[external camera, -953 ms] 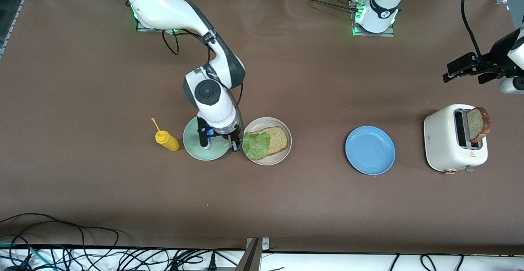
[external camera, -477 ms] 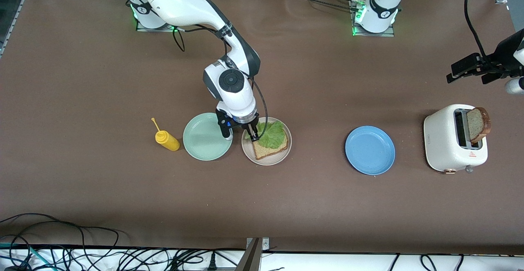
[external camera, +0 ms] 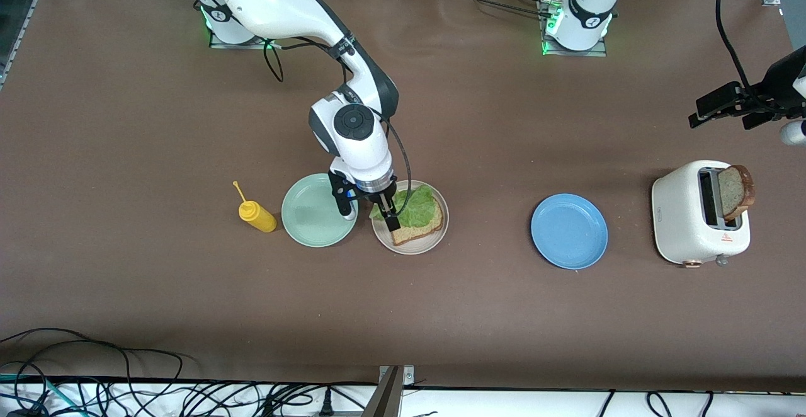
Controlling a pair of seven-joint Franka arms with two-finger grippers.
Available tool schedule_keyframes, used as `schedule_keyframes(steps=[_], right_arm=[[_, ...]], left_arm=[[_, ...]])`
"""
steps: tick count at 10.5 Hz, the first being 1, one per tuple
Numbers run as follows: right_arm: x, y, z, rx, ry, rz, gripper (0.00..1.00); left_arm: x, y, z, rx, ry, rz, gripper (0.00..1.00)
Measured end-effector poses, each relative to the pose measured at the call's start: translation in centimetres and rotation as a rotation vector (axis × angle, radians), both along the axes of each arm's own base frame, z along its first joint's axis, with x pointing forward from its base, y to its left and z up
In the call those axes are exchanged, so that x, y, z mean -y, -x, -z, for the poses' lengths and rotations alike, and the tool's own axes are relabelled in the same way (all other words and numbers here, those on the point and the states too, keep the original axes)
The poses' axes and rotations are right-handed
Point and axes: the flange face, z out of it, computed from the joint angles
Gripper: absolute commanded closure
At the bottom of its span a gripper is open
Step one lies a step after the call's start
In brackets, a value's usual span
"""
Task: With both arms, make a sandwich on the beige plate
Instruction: 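Open the right gripper to drop the lettuce onto the toast, then withdraw the right gripper toward the yellow mustard bottle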
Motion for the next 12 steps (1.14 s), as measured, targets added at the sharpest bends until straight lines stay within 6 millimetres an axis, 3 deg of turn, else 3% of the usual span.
schedule_keyframes(steps=[3,5,8,12], right_arm=[[1.5,-0.3,-3.4,-0.023,0.086,-0.095,0.00],[4.3,-1.0,-7.1,-0.065,0.177,-0.216,0.00],[11.0,-2.3,-12.9,-0.157,0.294,-0.390,0.00],[21.2,-3.7,-17.9,-0.275,0.311,-0.643,0.00]], left_arm=[[0.0,0.0,0.0,0.000,0.000,0.000,0.00],[-0.1,0.0,0.0,0.000,0.000,-0.001,0.00],[-0.1,0.0,0.0,0.000,0.000,-0.002,0.00],[-0.1,0.0,0.0,0.000,0.000,-0.002,0.00]])
